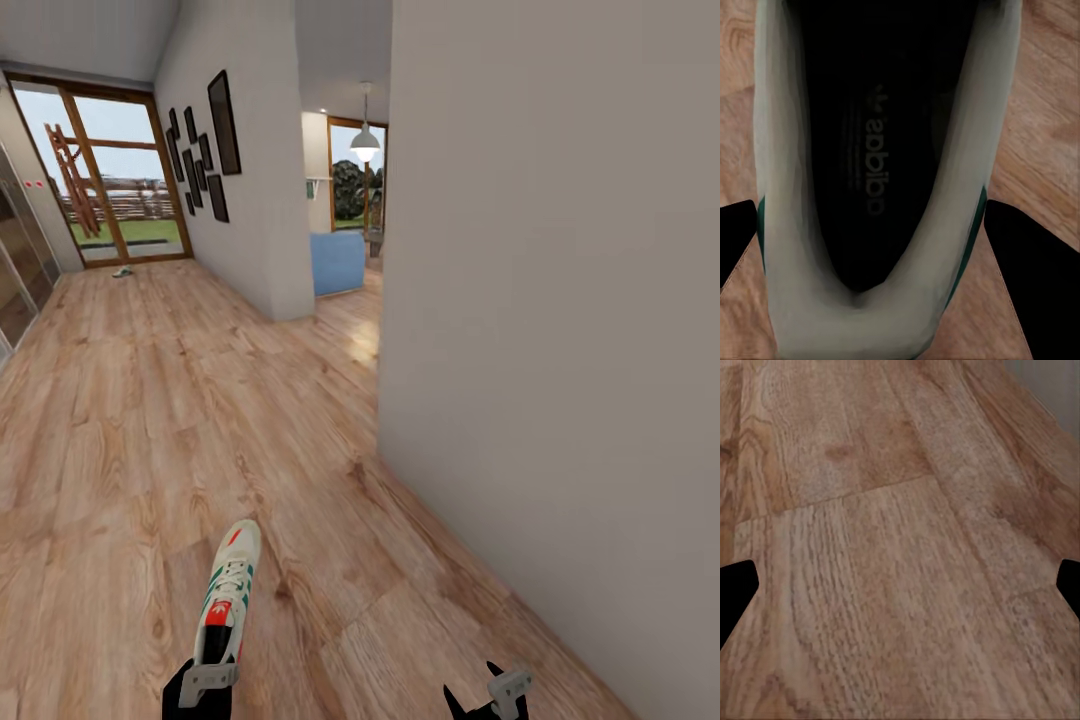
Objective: Pick up the two gym shoes and the two sandals from the corridor floor and place them onto the hallstand (shoe rack) in the corridor, making sure they are on the rack and not on the floor. Arrange them so the two gym shoes are next to each other and the two sandals are next to each other.
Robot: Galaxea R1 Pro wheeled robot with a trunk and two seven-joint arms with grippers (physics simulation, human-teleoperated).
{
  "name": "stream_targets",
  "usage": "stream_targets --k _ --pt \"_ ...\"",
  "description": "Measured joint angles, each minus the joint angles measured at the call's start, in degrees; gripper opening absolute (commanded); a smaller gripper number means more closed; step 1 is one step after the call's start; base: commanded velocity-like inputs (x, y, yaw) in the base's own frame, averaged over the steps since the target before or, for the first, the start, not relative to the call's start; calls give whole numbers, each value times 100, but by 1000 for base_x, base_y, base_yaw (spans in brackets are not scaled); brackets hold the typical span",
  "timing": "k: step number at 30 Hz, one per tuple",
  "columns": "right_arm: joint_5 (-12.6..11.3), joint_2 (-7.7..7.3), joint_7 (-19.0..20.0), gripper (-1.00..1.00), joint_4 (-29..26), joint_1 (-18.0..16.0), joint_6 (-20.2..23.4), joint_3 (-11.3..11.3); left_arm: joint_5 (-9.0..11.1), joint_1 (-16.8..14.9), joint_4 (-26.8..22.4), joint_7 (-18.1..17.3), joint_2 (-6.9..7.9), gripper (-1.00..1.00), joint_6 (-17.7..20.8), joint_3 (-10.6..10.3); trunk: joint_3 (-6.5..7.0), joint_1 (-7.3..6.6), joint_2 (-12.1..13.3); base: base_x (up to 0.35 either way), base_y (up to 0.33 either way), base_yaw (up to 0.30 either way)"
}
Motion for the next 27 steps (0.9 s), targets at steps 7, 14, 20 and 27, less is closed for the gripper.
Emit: stream_targets --k 7,14,20,27 --pt "1 22 0 100 -1 -1 0 2 0 1 -1 3 -1 -100 0 2 61 0 0 336 0 87" --pt "0 60 0 100 -7 -1 0 0 -1 1 0 2 1 -100 8 2 108 0 0 336 0 204" --pt "0 62 0 100 -7 -1 0 0 0 2 -1 0 3 -100 8 3 140 0 0 336 0 230" --pt "0 62 0 100 -7 -1 0 0 0 2 -1 2 4 -100 7 5 178 0 0 336 0 232"
